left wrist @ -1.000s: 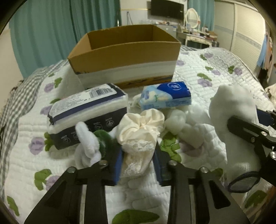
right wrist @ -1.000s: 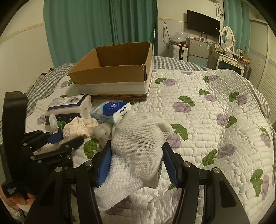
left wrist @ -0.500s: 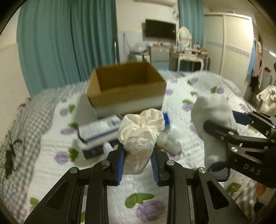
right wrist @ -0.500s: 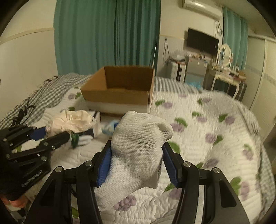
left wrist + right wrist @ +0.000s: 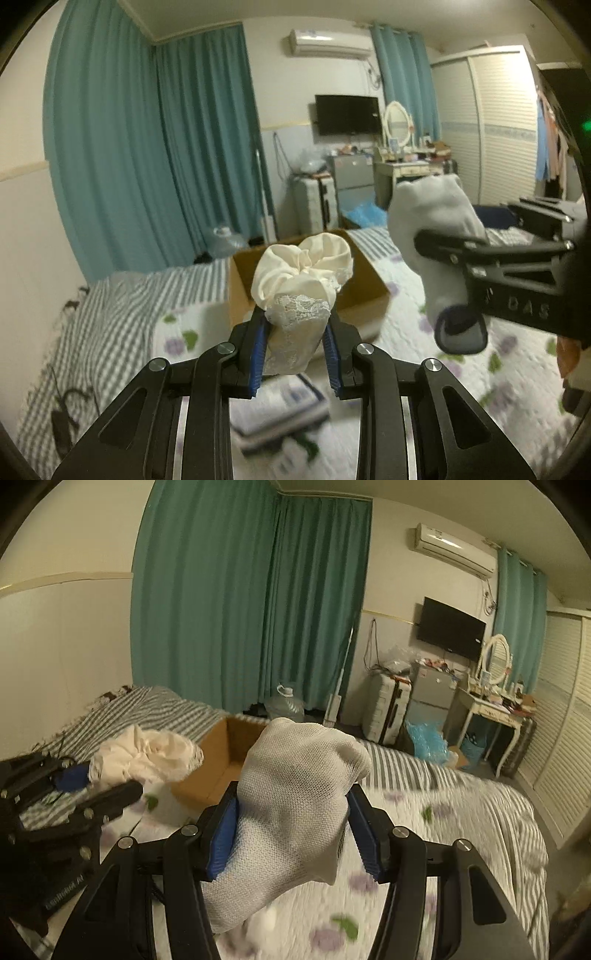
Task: Organize soft objects
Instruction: 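Carry the sock and scrunchie over the cardboard box and open both grippers, then move both grippers back toward the remaining items on the quilt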
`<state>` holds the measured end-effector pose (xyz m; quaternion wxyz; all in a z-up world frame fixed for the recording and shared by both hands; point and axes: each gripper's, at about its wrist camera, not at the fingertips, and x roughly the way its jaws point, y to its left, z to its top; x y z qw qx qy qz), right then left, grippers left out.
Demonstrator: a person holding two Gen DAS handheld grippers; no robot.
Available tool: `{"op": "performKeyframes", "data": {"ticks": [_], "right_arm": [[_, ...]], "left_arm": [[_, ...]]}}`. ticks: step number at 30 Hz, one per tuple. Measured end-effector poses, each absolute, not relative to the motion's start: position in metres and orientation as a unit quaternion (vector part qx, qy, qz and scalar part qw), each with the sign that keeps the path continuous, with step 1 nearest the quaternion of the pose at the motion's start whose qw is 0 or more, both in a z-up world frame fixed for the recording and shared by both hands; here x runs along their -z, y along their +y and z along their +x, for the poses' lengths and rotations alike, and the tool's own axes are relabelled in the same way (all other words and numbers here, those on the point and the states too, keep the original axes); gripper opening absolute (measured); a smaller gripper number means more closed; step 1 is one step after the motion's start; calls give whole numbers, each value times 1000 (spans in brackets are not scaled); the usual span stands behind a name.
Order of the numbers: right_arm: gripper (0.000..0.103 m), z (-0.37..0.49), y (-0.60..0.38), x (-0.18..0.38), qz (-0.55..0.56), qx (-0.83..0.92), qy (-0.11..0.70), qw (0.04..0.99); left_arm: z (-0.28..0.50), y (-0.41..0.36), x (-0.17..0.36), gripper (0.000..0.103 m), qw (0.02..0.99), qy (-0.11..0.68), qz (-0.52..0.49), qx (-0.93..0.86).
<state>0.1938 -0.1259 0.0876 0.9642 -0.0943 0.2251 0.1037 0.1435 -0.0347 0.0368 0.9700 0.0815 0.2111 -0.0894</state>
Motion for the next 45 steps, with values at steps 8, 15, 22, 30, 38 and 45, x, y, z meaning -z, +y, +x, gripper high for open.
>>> {"op": "performKeyframes", "data": {"ticks": [8, 15, 22, 30, 38, 45], "right_arm": [[56, 316, -114, -56, -55, -118, 254, 958], [89, 358, -121, -16, -46, -118, 246, 961], [91, 347, -138, -29, -38, -96, 230, 968], [98, 270, -143, -107, -41, -80, 191, 978], [102, 166, -119, -182, -69, -92, 151, 982], [102, 106, -103, -153, -92, -111, 180, 973]], "left_arm": [[248, -33, -19, 27, 967, 229, 84, 74], [313, -39, 18, 59, 955, 263, 95, 96], [323, -39, 26, 81, 959, 260, 90, 62], [273, -20, -33, 82, 971, 222, 70, 58], [177, 4, -113, 90, 988, 134, 69, 33], [117, 19, -113, 90, 989, 134, 58, 30]]}}
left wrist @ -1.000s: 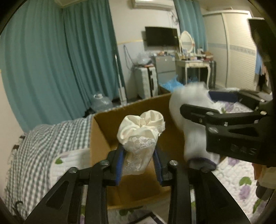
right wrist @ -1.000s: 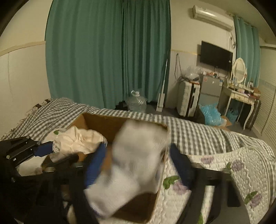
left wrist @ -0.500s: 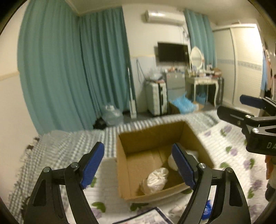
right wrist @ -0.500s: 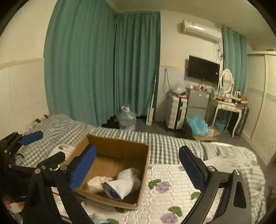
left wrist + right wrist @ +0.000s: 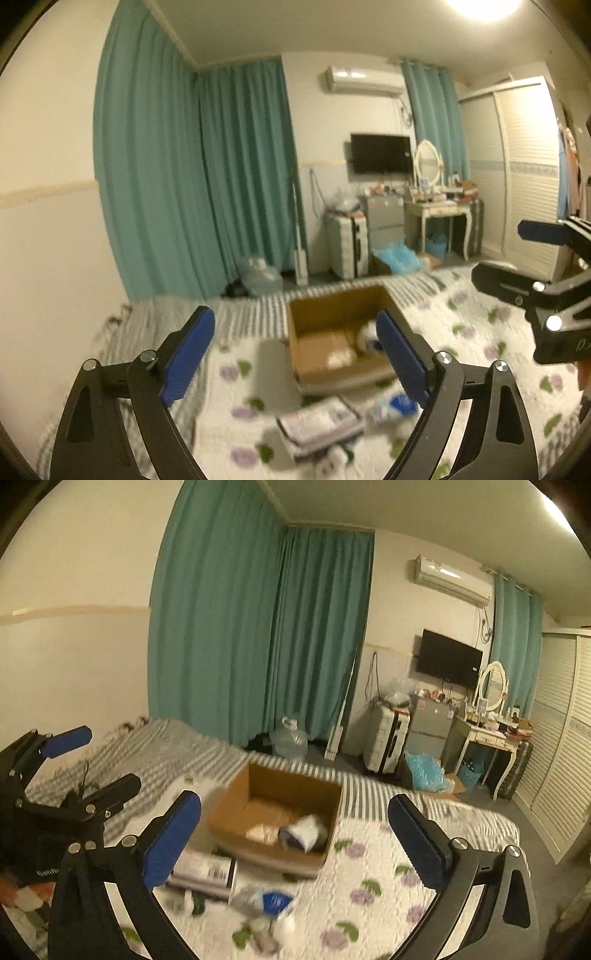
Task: Organize soft objects
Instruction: 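Move both grippers back toward the remaining items on the quilt, then grasp the white looped cable with the left gripper while the right grasps a small white item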
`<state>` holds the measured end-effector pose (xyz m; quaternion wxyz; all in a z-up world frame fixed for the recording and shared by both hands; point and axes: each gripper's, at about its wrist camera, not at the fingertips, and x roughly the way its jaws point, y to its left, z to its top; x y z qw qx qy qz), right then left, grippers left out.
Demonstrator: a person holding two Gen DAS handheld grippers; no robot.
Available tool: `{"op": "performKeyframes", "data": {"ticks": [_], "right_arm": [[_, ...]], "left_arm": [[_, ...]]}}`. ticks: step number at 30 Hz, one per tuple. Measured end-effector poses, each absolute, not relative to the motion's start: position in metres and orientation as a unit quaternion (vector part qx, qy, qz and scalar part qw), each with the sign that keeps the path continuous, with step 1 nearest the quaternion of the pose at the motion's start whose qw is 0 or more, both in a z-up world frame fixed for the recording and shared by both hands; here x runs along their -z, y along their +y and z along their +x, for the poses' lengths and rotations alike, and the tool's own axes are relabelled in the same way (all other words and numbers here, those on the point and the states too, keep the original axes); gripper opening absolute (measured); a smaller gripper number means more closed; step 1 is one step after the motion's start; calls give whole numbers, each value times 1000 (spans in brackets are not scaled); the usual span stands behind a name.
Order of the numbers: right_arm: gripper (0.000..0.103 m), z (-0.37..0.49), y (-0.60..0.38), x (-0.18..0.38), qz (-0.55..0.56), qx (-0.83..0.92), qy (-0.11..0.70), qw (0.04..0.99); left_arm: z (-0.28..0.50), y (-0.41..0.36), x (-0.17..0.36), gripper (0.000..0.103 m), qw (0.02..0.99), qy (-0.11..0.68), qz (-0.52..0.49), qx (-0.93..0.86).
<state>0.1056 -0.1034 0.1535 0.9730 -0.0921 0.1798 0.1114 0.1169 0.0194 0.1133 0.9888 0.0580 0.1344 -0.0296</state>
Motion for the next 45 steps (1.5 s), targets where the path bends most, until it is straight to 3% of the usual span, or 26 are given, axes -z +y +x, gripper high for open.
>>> {"op": "performKeyframes", "data": {"ticks": [12, 20, 26, 27, 29, 32, 38, 43, 45], "right_arm": [[102, 121, -107, 20, -34, -85, 341, 936], [90, 148, -112, 73, -4, -74, 405, 911], [81, 165, -111, 95, 4, -65, 436, 897], [80, 168, -112, 98, 7, -62, 440, 896], [80, 171, -113, 100, 10, -60, 445, 894], [74, 173, -111, 105, 11, -59, 449, 891], [70, 171, -99, 103, 8, -66, 448, 892], [69, 176, -91, 106, 8, -66, 453, 889], [63, 184, -90, 107, 13, -60, 452, 890]], "left_arm": [[122, 26, 22, 90, 960, 275, 27, 35], [145, 19, 94, 88, 925, 377, 11, 46], [157, 15, 116, 86, 913, 403, 13, 60], [162, 13, 118, 83, 912, 406, 13, 62], [171, 11, 124, 61, 908, 413, 7, 67], [183, 9, 133, 43, 900, 427, -12, 90], [170, 5, 126, 35, 907, 406, 6, 115], [157, 15, 115, 35, 913, 389, 7, 122], [154, 21, 112, 35, 914, 387, -1, 122]]}}
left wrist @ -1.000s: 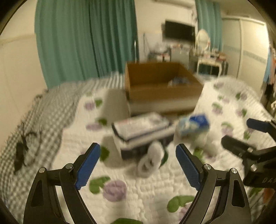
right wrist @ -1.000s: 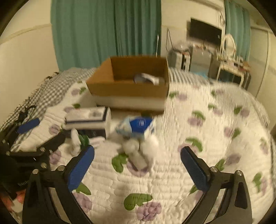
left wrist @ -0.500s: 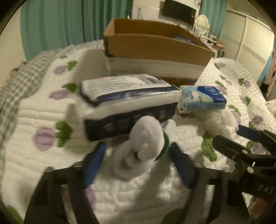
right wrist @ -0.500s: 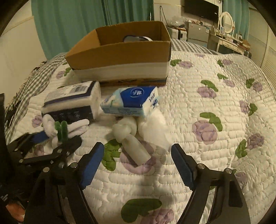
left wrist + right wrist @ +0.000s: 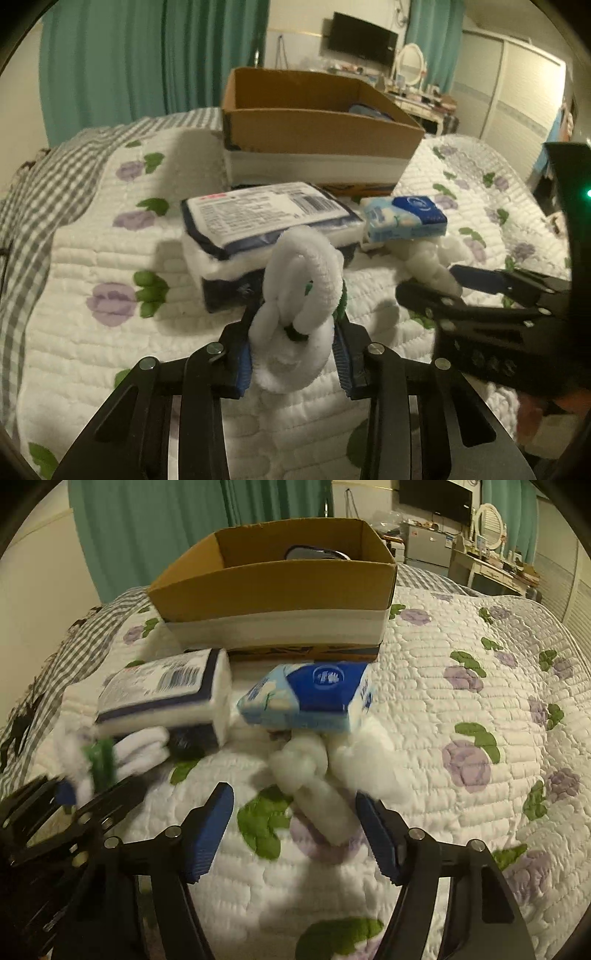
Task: Organize soft objects
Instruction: 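Grasp the white looped cable with the left gripper while the right grasps a small white item, then carry both held items over the box and open both grippers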
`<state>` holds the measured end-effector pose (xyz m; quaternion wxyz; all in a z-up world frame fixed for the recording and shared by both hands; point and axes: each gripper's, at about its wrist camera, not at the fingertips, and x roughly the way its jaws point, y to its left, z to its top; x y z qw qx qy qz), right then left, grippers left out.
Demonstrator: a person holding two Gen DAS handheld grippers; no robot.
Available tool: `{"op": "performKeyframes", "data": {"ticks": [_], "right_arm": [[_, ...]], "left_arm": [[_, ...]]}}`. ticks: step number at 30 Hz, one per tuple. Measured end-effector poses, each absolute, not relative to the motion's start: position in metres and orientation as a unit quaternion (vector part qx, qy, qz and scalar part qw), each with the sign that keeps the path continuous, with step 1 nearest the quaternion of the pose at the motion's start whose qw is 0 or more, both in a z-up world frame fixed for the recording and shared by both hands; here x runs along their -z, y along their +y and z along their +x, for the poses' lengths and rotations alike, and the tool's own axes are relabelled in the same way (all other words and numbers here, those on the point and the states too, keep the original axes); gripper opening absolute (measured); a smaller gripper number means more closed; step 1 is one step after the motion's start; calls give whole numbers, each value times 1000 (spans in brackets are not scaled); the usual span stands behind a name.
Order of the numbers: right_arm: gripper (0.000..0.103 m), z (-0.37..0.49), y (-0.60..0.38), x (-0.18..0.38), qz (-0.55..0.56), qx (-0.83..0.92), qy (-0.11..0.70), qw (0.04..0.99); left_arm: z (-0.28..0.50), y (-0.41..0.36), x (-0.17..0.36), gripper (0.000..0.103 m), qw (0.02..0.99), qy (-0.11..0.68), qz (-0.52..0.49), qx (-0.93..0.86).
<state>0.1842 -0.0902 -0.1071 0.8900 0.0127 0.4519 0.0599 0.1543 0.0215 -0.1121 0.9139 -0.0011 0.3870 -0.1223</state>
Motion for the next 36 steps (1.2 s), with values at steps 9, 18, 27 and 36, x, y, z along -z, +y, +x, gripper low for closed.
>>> {"op": "performKeyframes", "data": {"ticks": [9, 18, 27, 36], "right_arm": [[29, 199, -93, 113, 24, -42, 450, 891], [27, 154, -85, 89, 12, -94, 424, 901], [27, 118, -95, 40, 33, -128, 372, 919], [27, 137, -116, -30, 26, -134, 288, 948]], "left_arm": [[157, 35, 113, 35, 911, 392, -33, 123], [140, 34, 110, 35, 911, 395, -23, 119], [112, 28, 73, 35, 928, 356, -3, 107], [121, 8, 15, 35, 944, 308, 25, 117]]}}
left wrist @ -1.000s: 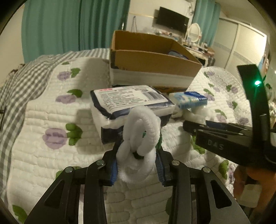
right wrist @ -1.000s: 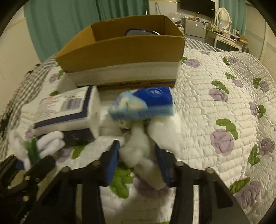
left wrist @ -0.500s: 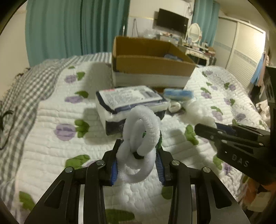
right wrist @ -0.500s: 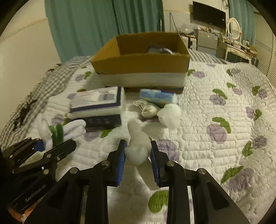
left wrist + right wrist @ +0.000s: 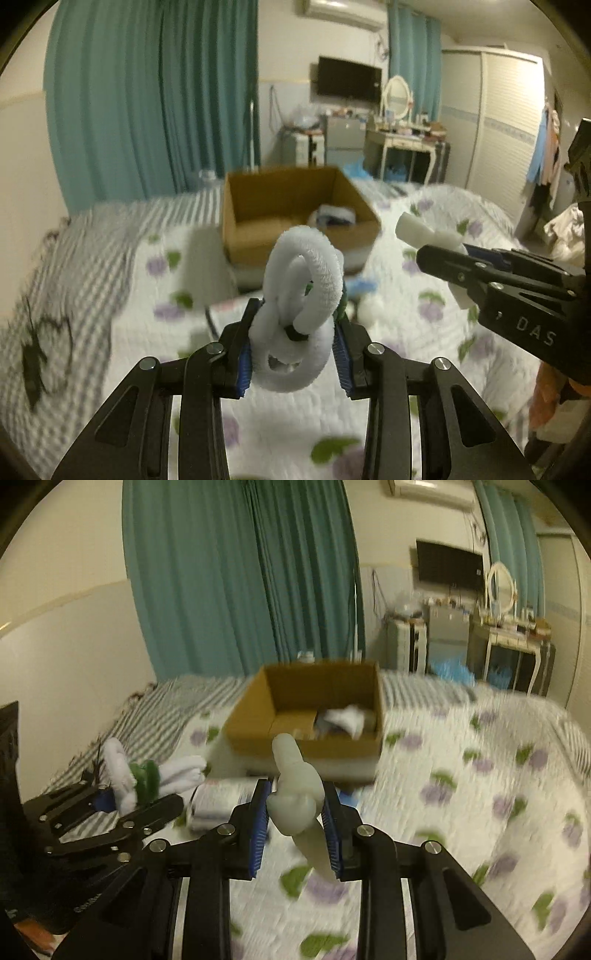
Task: Organize soft objects
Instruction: 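Carry both held items over the box and open both grippers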
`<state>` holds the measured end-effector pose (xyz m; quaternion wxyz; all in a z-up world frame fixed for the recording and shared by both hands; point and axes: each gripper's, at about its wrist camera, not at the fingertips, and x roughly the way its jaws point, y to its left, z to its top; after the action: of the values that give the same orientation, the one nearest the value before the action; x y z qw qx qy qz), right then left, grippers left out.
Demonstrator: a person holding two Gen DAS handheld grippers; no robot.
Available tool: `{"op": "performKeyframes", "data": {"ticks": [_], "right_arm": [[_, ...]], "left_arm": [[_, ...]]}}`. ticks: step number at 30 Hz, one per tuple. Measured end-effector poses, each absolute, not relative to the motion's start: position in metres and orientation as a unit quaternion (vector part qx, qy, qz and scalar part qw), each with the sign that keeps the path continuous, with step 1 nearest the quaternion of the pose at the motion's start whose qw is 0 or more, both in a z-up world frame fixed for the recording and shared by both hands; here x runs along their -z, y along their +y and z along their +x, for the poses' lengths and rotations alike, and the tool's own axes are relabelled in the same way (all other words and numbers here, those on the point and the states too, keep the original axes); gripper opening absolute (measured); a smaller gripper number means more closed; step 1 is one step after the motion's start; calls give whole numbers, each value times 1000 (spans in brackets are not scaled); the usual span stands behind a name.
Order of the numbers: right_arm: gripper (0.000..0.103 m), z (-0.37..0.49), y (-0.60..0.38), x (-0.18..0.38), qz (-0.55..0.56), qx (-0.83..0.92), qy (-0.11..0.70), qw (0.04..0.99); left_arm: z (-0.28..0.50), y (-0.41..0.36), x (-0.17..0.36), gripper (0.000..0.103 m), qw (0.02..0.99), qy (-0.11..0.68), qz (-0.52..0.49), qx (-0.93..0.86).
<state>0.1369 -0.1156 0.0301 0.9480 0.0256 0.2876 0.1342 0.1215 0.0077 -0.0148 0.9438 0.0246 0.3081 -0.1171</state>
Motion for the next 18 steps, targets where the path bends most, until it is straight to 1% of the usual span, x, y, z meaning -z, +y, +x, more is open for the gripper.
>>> {"op": "performKeyframes", "data": {"ticks": [4, 9, 12, 16, 18], "right_arm": [[27, 179, -123, -58, 12, -139, 263, 955], [27, 245, -124, -70, 4, -151, 265, 953], [27, 290, -125, -64, 19, -156, 281, 947], [27, 339, -120, -43, 22, -161, 298, 941], [27, 360, -117, -28, 16, -164, 304, 938]], "left_arm": [[146, 1, -17, 35, 954, 273, 41, 118], [198, -4, -38, 35, 960, 251, 47, 113], [235, -9, -34, 35, 960, 251, 55, 108], [279, -13, -13, 35, 956, 267, 53, 105], [298, -14, -1, 40, 954, 276, 49, 106]]}}
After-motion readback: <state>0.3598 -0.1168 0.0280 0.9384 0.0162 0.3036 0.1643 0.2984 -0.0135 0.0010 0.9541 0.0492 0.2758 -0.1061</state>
